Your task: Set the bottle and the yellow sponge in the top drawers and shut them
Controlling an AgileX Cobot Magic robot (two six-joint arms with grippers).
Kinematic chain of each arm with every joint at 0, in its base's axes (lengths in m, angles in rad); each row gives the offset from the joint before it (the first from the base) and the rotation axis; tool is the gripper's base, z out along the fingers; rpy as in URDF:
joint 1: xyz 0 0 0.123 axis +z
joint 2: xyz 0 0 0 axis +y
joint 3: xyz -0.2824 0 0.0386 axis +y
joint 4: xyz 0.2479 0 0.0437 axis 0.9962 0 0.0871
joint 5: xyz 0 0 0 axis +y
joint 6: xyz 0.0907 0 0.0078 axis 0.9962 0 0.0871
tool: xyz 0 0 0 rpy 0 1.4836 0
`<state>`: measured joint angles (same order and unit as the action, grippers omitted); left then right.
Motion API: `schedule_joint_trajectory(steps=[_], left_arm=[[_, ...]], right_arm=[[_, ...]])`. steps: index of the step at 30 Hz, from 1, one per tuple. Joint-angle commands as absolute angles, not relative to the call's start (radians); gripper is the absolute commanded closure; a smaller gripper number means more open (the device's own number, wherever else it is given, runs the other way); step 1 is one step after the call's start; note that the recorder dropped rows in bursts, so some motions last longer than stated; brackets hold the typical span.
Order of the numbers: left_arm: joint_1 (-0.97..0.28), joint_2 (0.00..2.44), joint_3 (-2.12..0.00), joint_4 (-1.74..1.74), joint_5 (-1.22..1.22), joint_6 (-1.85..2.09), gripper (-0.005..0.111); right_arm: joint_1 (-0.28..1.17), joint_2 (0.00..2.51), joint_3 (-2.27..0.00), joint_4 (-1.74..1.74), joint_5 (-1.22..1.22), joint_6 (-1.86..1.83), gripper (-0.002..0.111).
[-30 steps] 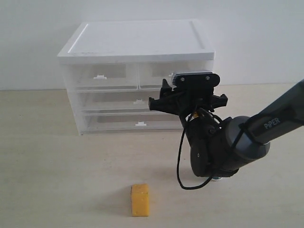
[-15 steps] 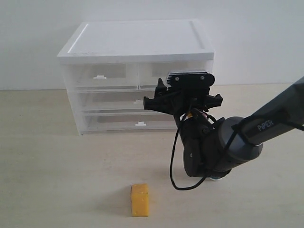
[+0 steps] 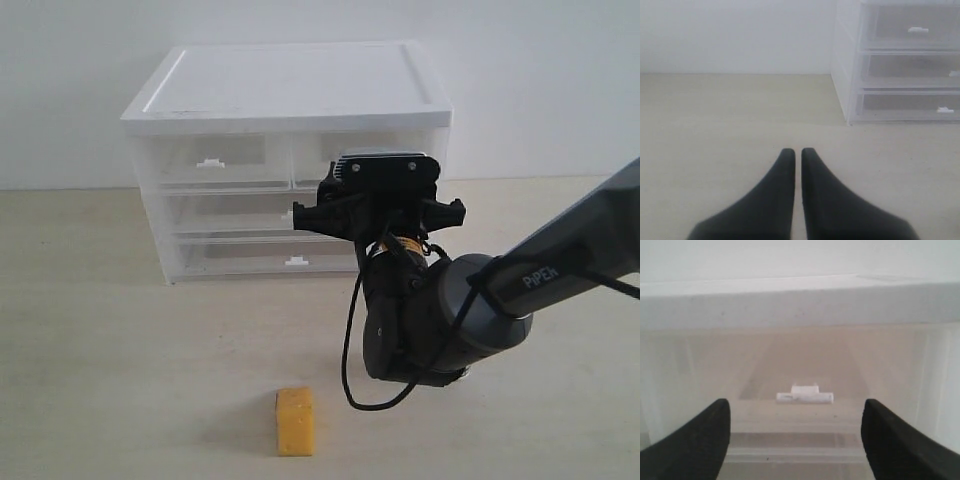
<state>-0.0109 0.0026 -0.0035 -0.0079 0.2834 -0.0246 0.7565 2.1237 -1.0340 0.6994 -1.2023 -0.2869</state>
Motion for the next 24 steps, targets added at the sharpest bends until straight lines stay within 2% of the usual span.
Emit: schedule_joint_trajectory(steps=[1,8,13,24], left_arm=[[-0.009,0.0,0.0,-0.006,0.28,-0.033,0.102],[-0.009,0.0,0.0,-0.006,0.278,-0.033,0.102],[-0.009,0.0,0.0,-0.006,0.28,-0.033,0.102],[-0.009,0.0,0.0,-0.006,0.28,-0.033,0.102]], right_arm=[[0.757,2.117,-1.036,0.693,-1.221,-0.298,0.041],[0.751,2.097,-1.028,0.701,-1.221,-0.364,0.041],[0.755,2.009,-0.934,0.69,-1.194,-0.339,0.041],[0.712,2.034,-0.974,0.642,-1.185,-0.323,0.041]])
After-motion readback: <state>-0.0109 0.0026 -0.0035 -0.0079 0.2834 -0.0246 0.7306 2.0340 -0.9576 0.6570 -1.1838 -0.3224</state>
